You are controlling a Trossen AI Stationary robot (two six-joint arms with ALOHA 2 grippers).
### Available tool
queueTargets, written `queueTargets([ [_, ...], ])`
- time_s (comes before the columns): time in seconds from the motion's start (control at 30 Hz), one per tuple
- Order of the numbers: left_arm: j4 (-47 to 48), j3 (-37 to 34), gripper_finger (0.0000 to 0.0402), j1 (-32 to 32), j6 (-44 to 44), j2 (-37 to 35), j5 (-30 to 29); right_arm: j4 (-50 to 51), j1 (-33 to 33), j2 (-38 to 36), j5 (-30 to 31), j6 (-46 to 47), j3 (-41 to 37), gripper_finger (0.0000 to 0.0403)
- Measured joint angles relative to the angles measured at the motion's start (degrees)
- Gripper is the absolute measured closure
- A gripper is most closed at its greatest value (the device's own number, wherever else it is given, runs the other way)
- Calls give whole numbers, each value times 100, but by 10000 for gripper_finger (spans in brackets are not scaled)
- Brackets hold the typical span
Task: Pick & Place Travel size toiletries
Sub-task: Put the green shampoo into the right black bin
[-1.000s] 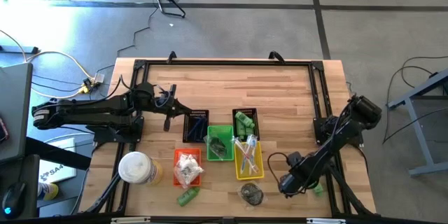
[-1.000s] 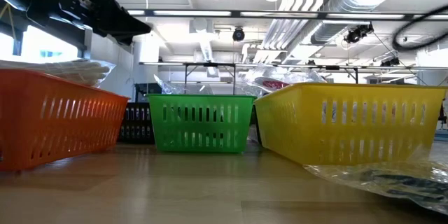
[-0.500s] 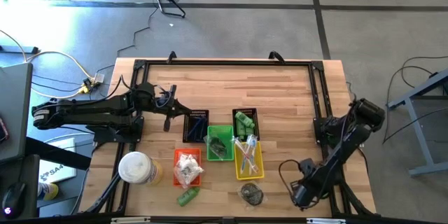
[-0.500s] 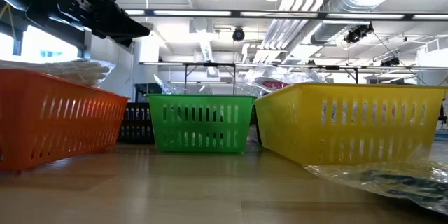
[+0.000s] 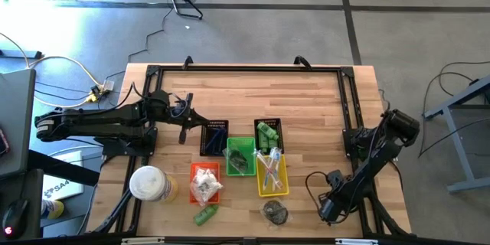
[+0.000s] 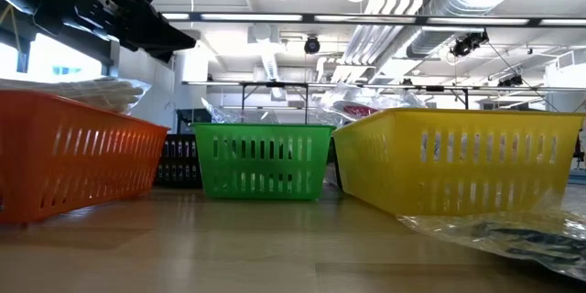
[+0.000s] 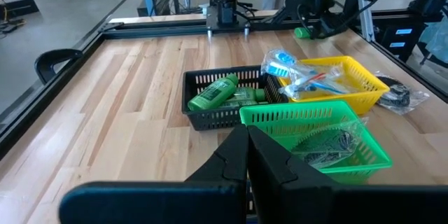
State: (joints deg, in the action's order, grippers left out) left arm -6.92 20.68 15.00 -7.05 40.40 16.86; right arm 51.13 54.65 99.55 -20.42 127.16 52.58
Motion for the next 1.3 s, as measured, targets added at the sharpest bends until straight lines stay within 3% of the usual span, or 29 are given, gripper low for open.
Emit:
queueTargets([
  [0.47,33,-1,401,-2,9,0,-136,-485,-155,-11,644,-373,-13,219],
  [0.73,93,1,401,-2,16,-1,-138,-941,-317,-22,1155,-721,0,210],
  [1.03,108,1,401,-2,11,-1,-157,-874,-363,-20,1136,-739,0,239],
  [1.3,108,0,401,-1,4,0,-155,-848,-369,-23,1032,-743,2,230],
])
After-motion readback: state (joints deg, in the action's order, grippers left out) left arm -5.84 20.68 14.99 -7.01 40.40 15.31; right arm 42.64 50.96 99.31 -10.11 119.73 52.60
